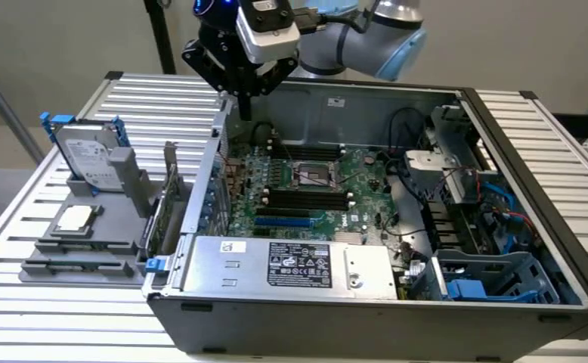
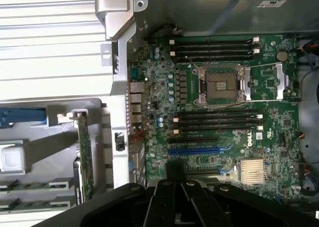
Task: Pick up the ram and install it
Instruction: 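Reach for the ram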
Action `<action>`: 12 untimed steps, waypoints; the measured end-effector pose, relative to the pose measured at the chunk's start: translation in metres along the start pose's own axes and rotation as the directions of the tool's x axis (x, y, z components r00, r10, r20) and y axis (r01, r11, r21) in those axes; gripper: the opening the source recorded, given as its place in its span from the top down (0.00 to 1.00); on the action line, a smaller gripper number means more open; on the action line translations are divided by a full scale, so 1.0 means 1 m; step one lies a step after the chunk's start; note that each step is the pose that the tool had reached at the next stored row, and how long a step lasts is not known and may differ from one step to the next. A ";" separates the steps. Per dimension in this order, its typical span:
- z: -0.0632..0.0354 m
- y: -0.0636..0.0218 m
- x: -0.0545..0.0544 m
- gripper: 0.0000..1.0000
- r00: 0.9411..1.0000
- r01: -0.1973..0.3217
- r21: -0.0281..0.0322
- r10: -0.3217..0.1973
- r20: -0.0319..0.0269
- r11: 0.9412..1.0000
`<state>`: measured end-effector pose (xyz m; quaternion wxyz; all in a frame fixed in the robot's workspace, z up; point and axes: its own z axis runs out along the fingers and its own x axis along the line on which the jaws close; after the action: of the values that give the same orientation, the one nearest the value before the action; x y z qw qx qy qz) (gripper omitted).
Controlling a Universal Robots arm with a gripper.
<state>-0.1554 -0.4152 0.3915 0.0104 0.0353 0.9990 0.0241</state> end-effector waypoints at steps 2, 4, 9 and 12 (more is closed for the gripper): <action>-0.0001 -0.0027 0.009 0.89 1.000 0.000 0.000 0.000 0.000 1.000; -0.0002 -0.0055 0.017 0.89 1.000 0.000 0.000 0.000 0.000 1.000; -0.0003 -0.0121 0.036 0.89 1.000 0.000 0.000 0.000 0.000 1.000; -0.0003 -0.0158 0.048 0.89 1.000 0.000 0.000 0.000 0.000 1.000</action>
<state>-0.2039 -0.4276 0.3901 0.0104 0.0353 0.9990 0.0239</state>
